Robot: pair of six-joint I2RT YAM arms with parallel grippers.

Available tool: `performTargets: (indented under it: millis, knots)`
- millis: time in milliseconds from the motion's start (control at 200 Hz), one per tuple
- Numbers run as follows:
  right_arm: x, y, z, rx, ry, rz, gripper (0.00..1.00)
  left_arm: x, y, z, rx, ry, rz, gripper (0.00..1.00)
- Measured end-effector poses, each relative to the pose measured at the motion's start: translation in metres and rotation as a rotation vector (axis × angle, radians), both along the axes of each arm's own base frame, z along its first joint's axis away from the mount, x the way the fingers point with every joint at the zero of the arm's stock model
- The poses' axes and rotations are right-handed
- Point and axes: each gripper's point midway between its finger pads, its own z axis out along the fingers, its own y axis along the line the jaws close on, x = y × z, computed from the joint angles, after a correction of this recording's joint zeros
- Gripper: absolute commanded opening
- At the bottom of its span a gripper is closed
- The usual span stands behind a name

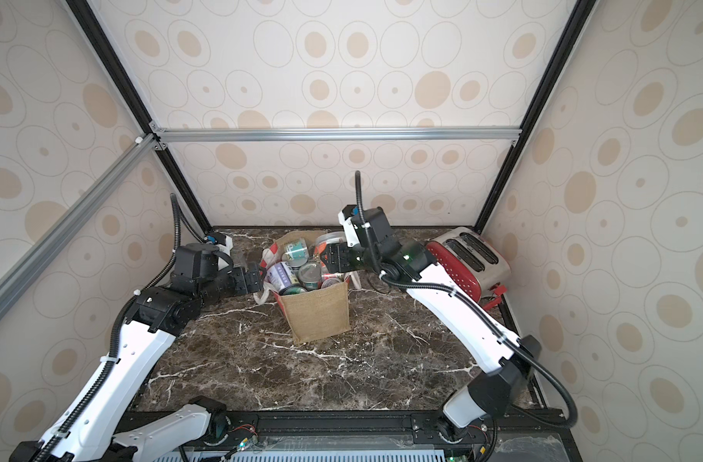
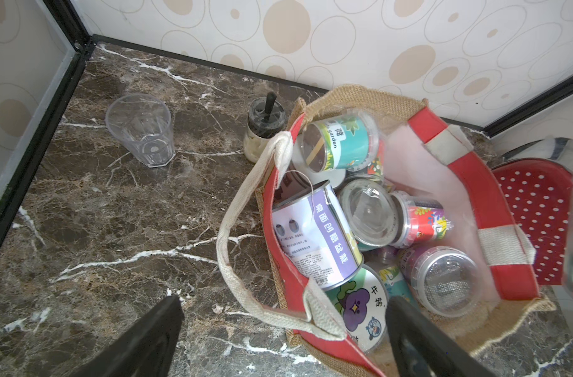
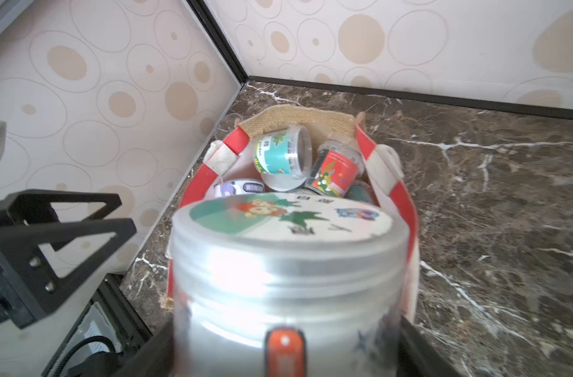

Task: Take out the seed jars from the canvas bag
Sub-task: Pick up the seed jar from the canvas bag, then place the seed jar at the center of the board.

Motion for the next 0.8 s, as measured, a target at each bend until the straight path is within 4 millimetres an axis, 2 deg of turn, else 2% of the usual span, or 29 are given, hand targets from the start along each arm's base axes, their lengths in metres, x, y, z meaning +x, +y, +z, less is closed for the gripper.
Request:
performTargets:
  millis: [70, 215, 390, 495, 595, 700, 795]
  knots:
    - [-0.007, -0.021, -0.012, -0.029, -0.05, -0.044, 0.62, -0.001, 0.0, 0.0, -0.001, 0.001, -0.001, 0.98]
    - [-0.024, -0.063, -0.05, -0.098, -0.124, -0.134, 0.61, -0.004, 0.001, -0.003, 0.006, 0.018, -0.001, 0.98]
    - [-0.037, -0.098, -0.09, -0.126, -0.204, -0.219, 0.6, -0.006, 0.002, 0.001, 0.007, 0.019, 0.0, 0.98]
    - [-0.038, -0.108, -0.119, -0.139, -0.233, -0.249, 0.61, -0.005, 0.002, 0.005, 0.005, 0.015, 0.0, 0.98]
    - [-0.038, -0.112, -0.156, -0.166, -0.235, -0.255, 0.63, -0.005, 0.001, 0.005, 0.005, 0.018, -0.001, 0.98]
    - [-0.035, -0.109, -0.194, -0.207, -0.213, -0.243, 0.67, -0.005, 0.001, 0.004, 0.003, 0.022, -0.003, 0.98]
    - [-0.029, -0.103, -0.221, -0.232, -0.192, -0.229, 0.68, -0.005, 0.0, 0.004, -0.002, 0.024, -0.004, 0.98]
